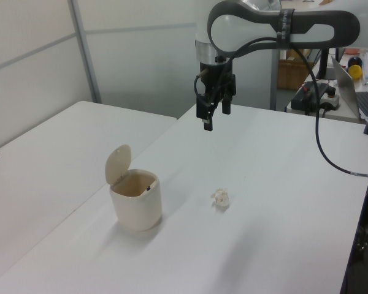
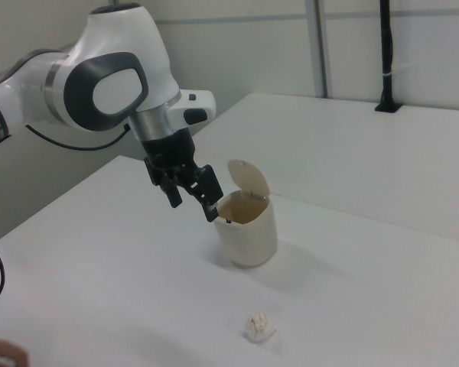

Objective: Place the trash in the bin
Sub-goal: 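Move the gripper down over the crumpled white paper ball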

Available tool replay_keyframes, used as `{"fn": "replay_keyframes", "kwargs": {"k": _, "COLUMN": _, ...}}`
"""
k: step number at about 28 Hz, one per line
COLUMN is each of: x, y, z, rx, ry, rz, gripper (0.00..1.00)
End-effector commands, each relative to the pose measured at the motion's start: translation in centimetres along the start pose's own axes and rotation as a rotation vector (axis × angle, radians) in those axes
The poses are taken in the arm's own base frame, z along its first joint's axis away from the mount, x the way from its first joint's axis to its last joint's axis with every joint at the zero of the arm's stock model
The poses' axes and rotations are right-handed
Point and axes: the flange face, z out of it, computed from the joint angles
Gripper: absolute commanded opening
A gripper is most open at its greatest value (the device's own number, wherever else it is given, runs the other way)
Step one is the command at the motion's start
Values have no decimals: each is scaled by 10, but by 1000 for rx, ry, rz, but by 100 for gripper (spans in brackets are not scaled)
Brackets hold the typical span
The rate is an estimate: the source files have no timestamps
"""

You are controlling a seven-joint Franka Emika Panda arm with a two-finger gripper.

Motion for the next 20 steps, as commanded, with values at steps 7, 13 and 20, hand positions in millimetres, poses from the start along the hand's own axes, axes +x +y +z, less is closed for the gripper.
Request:
{"fn": "replay_keyframes", "kwargs": {"k": 7, "x": 9, "y": -2, "z": 39, "rx": 41, "ry": -79, "rz": -121, "gripper": 100}}
{"fn": "replay_keyframes", "kwargs": {"k": 13, "x": 20, "y": 15, "z": 75, "rx": 48, "ry": -137, "rz": -176, "gripper": 100}}
{"fn": "replay_keyframes", "kwargs": {"k": 20, "x": 33, "y": 21, "z": 142, "rx": 38, "ry": -137, "rz": -212, "gripper": 100}}
